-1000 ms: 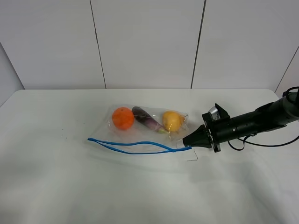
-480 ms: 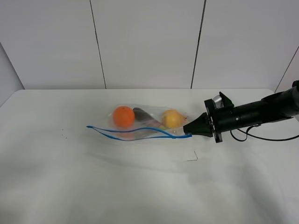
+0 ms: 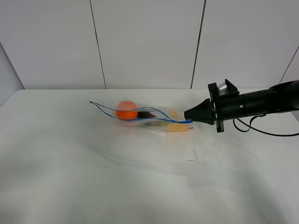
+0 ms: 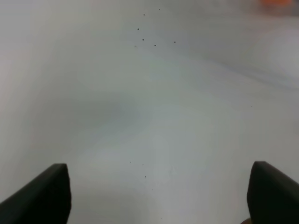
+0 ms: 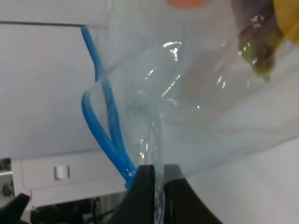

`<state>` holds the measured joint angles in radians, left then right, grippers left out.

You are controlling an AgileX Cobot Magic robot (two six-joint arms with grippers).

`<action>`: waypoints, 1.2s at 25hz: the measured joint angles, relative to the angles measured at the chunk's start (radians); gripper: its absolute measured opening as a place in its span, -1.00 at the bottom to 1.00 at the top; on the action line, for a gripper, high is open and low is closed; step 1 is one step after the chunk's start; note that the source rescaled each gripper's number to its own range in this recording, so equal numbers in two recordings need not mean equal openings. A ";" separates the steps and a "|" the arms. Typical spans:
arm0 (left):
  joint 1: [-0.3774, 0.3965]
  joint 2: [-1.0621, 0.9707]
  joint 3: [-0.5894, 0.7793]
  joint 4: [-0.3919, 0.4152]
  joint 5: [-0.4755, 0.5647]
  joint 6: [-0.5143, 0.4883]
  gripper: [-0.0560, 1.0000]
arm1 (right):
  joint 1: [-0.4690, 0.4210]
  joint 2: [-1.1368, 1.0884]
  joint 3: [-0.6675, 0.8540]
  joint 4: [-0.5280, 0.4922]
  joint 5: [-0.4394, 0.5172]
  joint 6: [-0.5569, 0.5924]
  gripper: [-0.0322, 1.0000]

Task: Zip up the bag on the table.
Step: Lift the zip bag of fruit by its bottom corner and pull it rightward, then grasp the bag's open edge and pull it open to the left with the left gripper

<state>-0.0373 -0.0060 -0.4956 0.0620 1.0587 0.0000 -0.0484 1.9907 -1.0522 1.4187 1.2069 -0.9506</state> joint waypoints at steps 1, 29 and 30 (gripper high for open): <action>0.000 0.000 0.000 0.000 0.000 0.000 1.00 | 0.000 -0.001 0.000 0.000 0.000 0.001 -0.94; 0.000 0.784 -0.534 -0.006 -0.074 0.684 1.00 | 0.000 -0.001 0.000 0.000 0.000 -0.008 -0.94; 0.000 0.821 -0.534 -0.017 -0.075 0.770 0.99 | 0.000 -0.001 0.000 0.000 0.000 -0.009 -0.94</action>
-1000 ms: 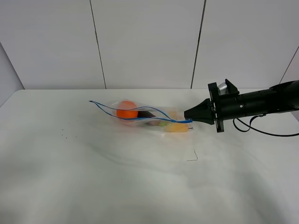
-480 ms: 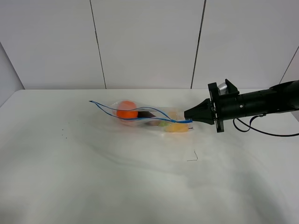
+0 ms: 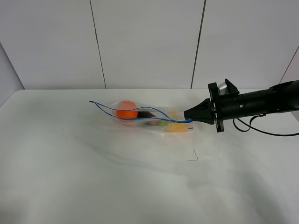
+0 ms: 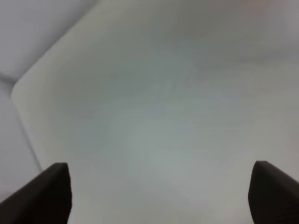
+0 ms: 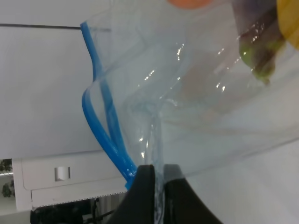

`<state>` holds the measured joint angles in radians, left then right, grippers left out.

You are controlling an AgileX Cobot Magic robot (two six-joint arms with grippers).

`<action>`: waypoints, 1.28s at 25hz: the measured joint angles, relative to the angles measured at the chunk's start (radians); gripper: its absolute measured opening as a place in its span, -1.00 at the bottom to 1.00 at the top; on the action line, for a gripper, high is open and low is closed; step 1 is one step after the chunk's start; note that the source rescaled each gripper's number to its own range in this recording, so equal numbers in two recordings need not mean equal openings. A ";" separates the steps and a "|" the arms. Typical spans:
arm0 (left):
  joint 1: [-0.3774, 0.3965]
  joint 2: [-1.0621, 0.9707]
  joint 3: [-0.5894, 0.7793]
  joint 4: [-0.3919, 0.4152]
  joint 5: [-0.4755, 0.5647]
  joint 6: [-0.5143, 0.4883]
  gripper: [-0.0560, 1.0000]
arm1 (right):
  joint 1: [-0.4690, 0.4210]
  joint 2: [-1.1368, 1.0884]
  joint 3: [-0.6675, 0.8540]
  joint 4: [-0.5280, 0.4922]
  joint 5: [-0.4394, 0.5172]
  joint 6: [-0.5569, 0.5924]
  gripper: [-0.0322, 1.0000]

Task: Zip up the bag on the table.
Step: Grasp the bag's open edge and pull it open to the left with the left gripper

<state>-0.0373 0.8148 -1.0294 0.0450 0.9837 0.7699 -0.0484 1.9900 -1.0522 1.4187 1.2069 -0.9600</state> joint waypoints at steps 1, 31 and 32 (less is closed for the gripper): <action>0.000 0.030 0.000 -0.026 -0.005 0.053 0.99 | 0.000 0.000 0.000 0.000 0.000 -0.001 -0.94; -0.776 0.835 0.000 -0.442 -1.026 0.151 0.94 | 0.000 0.000 0.000 0.007 0.000 -0.016 -0.94; -0.784 0.853 0.000 -0.442 -1.062 0.151 0.94 | 0.000 0.000 0.000 0.007 0.000 -0.016 -0.94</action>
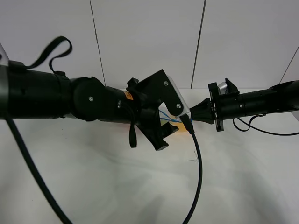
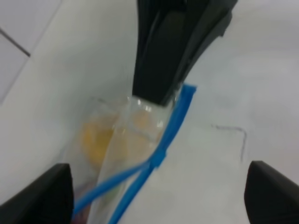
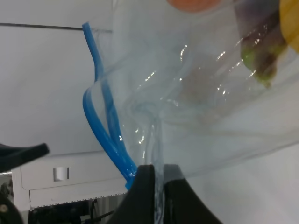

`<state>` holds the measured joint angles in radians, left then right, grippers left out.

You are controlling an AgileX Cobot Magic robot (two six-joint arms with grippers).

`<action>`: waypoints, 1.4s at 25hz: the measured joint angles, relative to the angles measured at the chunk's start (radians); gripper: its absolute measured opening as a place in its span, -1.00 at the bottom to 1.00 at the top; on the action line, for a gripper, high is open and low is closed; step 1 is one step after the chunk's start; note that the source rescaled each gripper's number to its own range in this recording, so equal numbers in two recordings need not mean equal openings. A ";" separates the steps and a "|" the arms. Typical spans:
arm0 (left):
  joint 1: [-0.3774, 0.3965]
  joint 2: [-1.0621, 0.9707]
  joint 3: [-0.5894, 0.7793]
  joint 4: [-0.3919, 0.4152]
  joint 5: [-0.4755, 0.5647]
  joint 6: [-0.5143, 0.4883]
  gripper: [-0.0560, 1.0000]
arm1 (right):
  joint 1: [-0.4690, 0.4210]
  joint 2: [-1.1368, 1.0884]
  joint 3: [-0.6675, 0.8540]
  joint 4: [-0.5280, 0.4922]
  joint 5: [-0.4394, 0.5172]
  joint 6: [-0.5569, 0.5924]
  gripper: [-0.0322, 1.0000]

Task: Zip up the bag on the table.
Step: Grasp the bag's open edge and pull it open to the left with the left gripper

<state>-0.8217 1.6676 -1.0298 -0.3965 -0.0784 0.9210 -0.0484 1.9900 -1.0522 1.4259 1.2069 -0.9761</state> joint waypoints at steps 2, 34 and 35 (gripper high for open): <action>-0.008 0.031 -0.002 -0.001 -0.060 0.000 0.94 | 0.000 0.000 0.000 0.000 0.000 0.000 -0.94; -0.016 0.176 -0.068 -0.004 -0.171 0.109 0.62 | 0.000 0.000 0.000 0.005 0.000 0.009 -0.94; -0.016 0.186 -0.067 -0.004 -0.175 0.110 0.62 | 0.000 0.000 0.000 0.005 0.000 0.009 -0.94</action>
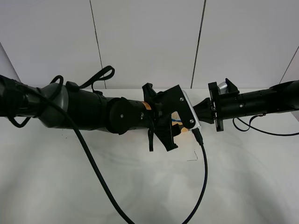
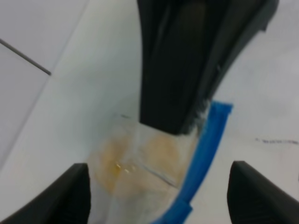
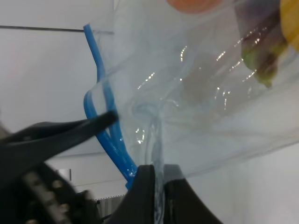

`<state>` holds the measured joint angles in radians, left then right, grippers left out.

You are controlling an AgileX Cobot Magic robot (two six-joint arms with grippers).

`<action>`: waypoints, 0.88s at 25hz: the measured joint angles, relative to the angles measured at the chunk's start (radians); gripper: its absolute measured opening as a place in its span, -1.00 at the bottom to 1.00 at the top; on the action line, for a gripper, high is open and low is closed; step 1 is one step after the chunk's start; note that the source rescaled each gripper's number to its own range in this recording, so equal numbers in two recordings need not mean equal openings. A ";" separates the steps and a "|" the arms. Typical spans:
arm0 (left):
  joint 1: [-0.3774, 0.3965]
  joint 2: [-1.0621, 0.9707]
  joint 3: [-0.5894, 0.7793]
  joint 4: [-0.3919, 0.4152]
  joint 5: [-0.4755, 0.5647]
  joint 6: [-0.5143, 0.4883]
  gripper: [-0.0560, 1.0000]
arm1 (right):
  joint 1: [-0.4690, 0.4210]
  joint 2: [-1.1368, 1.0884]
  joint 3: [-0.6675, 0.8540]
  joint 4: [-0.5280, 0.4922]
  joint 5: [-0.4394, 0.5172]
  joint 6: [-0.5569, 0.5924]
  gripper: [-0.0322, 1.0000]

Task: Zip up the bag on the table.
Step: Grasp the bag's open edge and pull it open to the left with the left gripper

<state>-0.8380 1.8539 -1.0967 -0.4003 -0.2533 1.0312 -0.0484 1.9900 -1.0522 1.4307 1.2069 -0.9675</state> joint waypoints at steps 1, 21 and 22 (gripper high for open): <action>0.000 0.008 0.003 0.000 -0.004 0.001 0.62 | 0.000 0.000 0.000 0.000 0.000 0.000 -0.94; 0.000 0.016 0.043 0.000 -0.069 -0.001 0.06 | 0.000 0.000 0.000 0.002 0.000 0.002 -0.94; 0.000 0.014 0.044 0.000 -0.069 -0.006 0.06 | 0.000 0.000 0.000 0.002 0.000 0.002 -0.94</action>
<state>-0.8380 1.8682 -1.0527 -0.4003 -0.3228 1.0257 -0.0484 1.9900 -1.0522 1.4323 1.2069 -0.9651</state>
